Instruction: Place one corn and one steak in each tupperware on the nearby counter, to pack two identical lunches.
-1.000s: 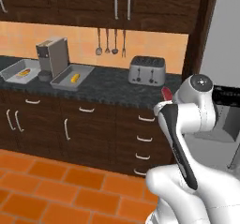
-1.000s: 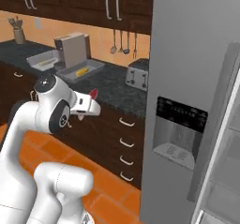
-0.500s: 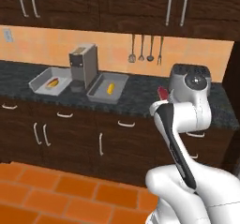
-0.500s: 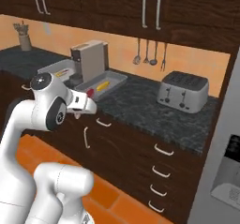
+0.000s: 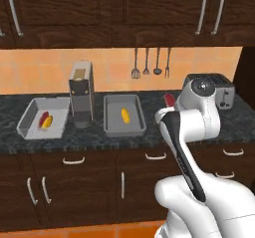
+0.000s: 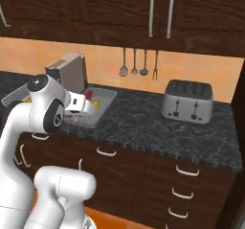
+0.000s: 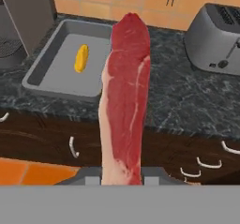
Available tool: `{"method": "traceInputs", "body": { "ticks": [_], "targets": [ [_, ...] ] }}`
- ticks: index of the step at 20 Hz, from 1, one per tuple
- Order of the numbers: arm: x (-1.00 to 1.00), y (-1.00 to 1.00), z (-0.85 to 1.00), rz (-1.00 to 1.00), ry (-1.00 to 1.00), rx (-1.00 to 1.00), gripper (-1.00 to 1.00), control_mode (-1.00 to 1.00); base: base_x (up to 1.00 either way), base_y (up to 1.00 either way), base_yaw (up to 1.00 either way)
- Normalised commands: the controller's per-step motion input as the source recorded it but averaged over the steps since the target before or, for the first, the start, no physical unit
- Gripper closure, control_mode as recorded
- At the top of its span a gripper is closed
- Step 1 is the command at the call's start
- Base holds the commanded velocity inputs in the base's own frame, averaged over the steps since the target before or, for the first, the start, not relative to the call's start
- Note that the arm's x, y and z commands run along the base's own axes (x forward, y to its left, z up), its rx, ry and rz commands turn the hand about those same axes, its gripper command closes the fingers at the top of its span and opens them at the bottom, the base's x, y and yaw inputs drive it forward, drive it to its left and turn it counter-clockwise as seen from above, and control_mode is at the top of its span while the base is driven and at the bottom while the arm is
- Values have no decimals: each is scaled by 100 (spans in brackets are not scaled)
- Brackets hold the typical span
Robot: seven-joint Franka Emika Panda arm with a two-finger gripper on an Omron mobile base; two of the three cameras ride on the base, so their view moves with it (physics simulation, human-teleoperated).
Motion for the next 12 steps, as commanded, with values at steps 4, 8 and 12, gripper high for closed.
{"method": "traceInputs", "body": {
  "ticks": [4, 8, 12],
  "targets": [
    [0, 0, 0, 0, 0, 0, 100, 100, 68, 69, -14],
    [0, 0, 0, 0, 0, 0, 100, 100, 59, 34, -9],
    [0, 0, 0, 0, 0, 0, 100, 100, 61, 0, 0]
  ]
}}
